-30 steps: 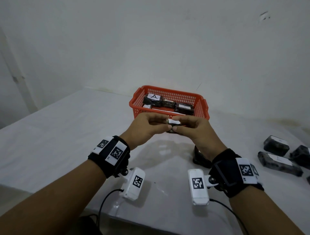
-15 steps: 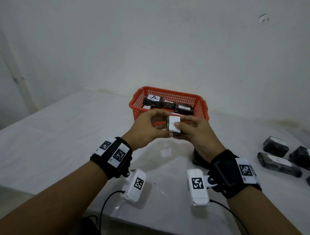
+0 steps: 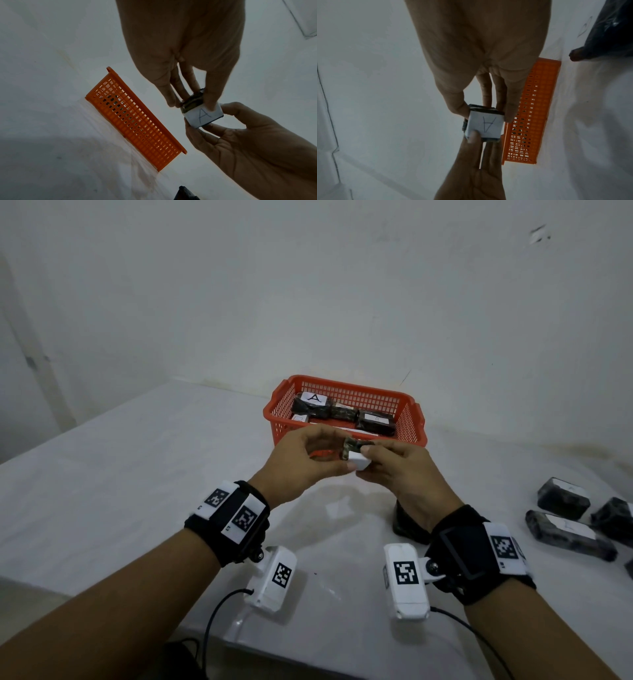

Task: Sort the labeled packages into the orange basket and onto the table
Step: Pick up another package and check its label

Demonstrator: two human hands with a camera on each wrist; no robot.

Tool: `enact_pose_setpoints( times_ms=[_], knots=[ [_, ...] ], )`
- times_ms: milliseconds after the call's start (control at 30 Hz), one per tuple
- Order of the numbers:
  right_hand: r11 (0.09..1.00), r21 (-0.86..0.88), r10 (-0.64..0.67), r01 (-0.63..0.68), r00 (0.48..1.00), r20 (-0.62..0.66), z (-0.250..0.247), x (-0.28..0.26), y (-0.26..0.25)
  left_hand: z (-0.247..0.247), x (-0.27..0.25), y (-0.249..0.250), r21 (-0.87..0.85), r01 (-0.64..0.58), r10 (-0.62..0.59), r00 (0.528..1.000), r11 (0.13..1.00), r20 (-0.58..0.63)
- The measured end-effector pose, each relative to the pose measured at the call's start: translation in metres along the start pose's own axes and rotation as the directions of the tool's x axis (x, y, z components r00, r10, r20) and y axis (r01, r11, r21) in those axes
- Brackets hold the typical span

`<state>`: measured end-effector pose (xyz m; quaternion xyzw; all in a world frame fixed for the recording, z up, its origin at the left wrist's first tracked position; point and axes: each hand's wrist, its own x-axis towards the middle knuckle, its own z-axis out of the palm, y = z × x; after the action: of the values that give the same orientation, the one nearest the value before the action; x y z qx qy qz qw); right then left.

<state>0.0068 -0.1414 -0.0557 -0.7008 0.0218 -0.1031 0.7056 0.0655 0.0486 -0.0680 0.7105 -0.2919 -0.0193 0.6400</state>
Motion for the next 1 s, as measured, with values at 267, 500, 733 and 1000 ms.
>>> enact_pose_setpoints(
  times_ms=[267, 500, 733, 1000],
  knots=[
    [0.997, -0.068, -0.018, 0.019, 1.000, 0.013, 0.003, 0.001, 0.000, 0.001, 0.003, -0.006, 0.038, 0.063, -0.061, 0.997, 0.997, -0.057],
    [0.996, -0.079, -0.046, 0.047, 0.999, 0.009, 0.003, 0.000, 0.003, 0.001, 0.002, -0.008, -0.003, 0.066, -0.066, 0.996, 0.998, -0.060],
    [0.996, -0.092, -0.012, 0.012, 1.000, -0.009, 0.006, 0.002, 0.001, -0.001, 0.003, -0.008, -0.038, 0.090, -0.092, 0.995, 0.995, -0.037],
    [0.904, -0.405, -0.101, 0.136, 0.989, 0.108, 0.006, 0.017, -0.011, -0.008, 0.024, -0.002, 0.073, 0.217, -0.215, 0.976, 0.973, -0.035]
  ],
)
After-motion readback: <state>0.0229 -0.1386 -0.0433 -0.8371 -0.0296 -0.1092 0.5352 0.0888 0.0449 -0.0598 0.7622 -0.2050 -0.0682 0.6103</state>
